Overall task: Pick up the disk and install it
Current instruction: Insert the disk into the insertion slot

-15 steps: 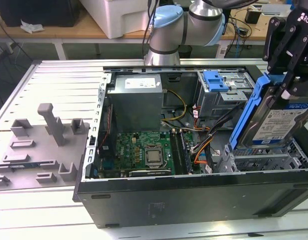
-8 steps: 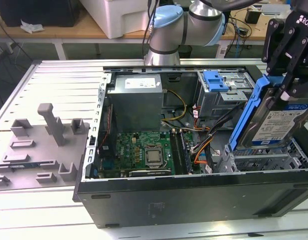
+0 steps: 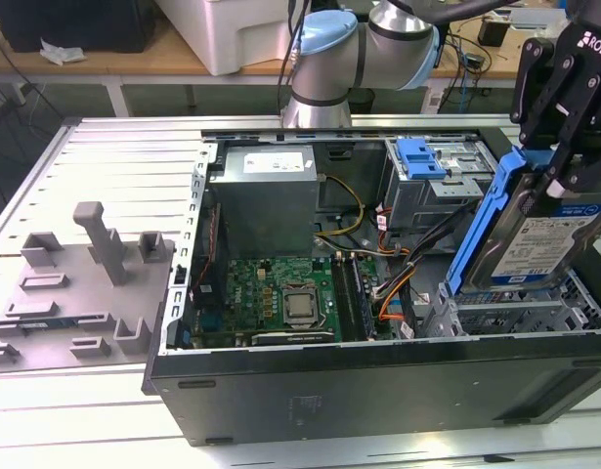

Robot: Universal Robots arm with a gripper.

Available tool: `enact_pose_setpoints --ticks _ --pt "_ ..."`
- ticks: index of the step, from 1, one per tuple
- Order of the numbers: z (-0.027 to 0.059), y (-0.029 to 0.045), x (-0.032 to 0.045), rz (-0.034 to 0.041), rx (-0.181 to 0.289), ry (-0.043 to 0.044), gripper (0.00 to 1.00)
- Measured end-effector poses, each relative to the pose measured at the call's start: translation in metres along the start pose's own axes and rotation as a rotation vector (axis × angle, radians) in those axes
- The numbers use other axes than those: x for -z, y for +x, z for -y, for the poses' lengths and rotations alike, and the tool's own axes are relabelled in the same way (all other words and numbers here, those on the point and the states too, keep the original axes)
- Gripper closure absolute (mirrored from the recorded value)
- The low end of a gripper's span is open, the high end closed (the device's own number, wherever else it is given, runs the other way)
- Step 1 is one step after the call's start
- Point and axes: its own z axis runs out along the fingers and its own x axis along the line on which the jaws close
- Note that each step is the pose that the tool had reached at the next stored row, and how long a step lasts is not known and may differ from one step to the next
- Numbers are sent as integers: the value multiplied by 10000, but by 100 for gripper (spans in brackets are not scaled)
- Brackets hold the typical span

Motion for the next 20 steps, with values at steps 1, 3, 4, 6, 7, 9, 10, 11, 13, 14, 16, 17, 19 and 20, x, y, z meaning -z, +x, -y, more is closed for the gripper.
enact_pose_setpoints --ticks 1,3,4,6,7,9,10,11,13,14,16,17,19,20 --pt "0 0 -1 -1 0 0 63" --pt "0 0 -4 0 0 0 63" --pt "2 0 -6 -1 1 0 63" --pt "3 0 -8 -1 0 0 63" --pt "6 0 -9 -1 1 0 63" --pt "7 0 -11 -1 1 0 63" --pt "7 0 -13 -1 1 0 63" --pt "8 0 -14 0 1 1 63" --pt "8 0 -16 1 1 0 63" --pt "8 0 -19 1 1 0 63" --pt "8 0 -23 -1 1 0 63" --pt "8 0 -26 1 1 0 63" --pt "8 0 -31 -1 1 0 63" --pt "9 0 -32 -1 1 0 63"
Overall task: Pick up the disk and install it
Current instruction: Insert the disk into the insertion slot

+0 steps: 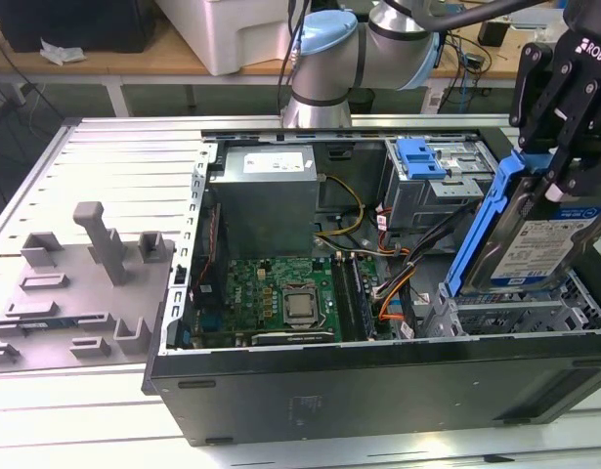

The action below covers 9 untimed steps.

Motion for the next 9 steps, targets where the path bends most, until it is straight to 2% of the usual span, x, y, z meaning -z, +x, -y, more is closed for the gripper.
enact_pose_setpoints --ticks 9 --pt "1 1 -18 0 -7 0 63"
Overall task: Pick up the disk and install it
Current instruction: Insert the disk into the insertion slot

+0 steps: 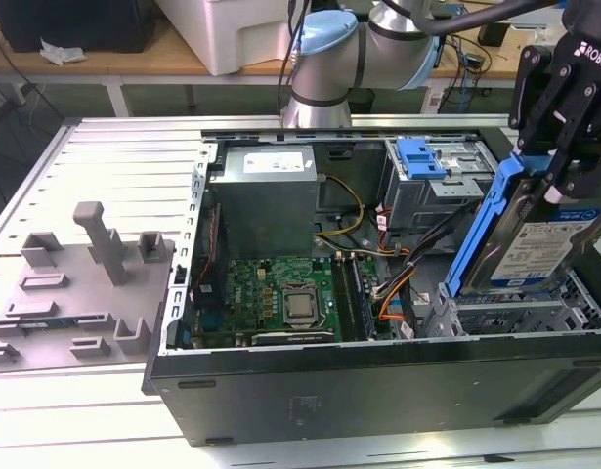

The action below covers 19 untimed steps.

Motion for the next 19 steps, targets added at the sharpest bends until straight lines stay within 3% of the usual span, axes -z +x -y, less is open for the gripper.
enact_pose_setpoints --ticks 19 --pt "1 0 -45 -2 -24 -1 63"
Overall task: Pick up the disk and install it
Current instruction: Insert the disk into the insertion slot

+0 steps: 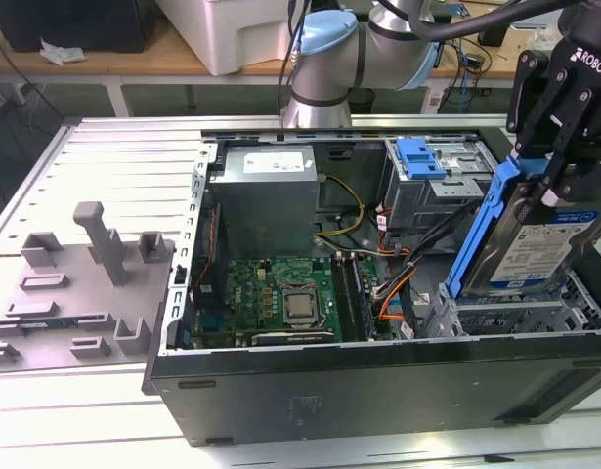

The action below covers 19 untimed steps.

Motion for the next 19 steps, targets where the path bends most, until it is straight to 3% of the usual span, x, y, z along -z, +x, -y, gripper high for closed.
enact_pose_setpoints --ticks 13,19 --pt "1 0 -4 -26 -4 -4 63" --pt "-2 0 66 -38 -5 -5 63"
